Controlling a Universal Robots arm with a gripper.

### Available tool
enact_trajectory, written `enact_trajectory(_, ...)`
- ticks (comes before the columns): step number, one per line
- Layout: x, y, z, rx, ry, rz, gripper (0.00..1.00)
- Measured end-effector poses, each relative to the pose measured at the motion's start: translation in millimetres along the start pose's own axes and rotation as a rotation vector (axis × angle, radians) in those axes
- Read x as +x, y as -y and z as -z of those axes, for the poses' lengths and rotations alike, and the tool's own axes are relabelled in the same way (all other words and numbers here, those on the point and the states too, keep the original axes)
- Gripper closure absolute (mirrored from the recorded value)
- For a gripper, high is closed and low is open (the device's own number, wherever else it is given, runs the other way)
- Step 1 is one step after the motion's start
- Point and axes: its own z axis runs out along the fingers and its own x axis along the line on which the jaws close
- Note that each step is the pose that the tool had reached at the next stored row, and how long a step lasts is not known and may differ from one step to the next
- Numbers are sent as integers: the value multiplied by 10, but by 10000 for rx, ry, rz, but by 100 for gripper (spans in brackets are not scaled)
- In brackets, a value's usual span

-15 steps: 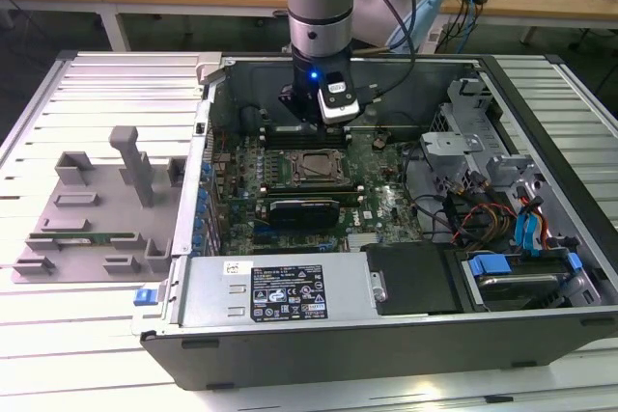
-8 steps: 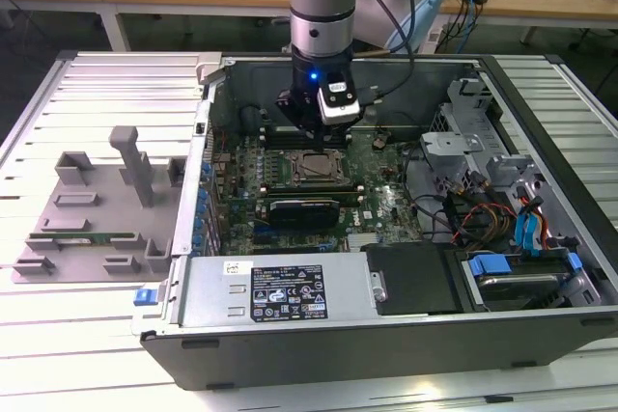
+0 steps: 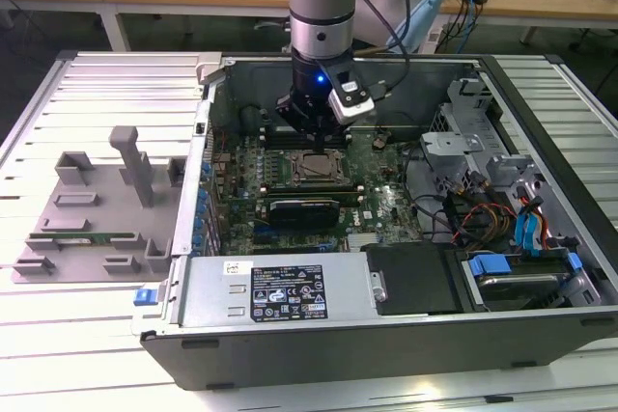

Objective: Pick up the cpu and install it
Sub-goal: 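Install the first cpu locking lever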

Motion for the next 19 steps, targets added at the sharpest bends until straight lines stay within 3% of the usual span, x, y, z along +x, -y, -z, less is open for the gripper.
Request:
enact_trajectory(3, -3, 35, -2, 4, -10, 1, 89)
enact_trajectory(11, -4, 41, -1, 4, -10, 5, 89)
enact_trajectory(19, -16, 146, -3, 2, -10, 2, 89)
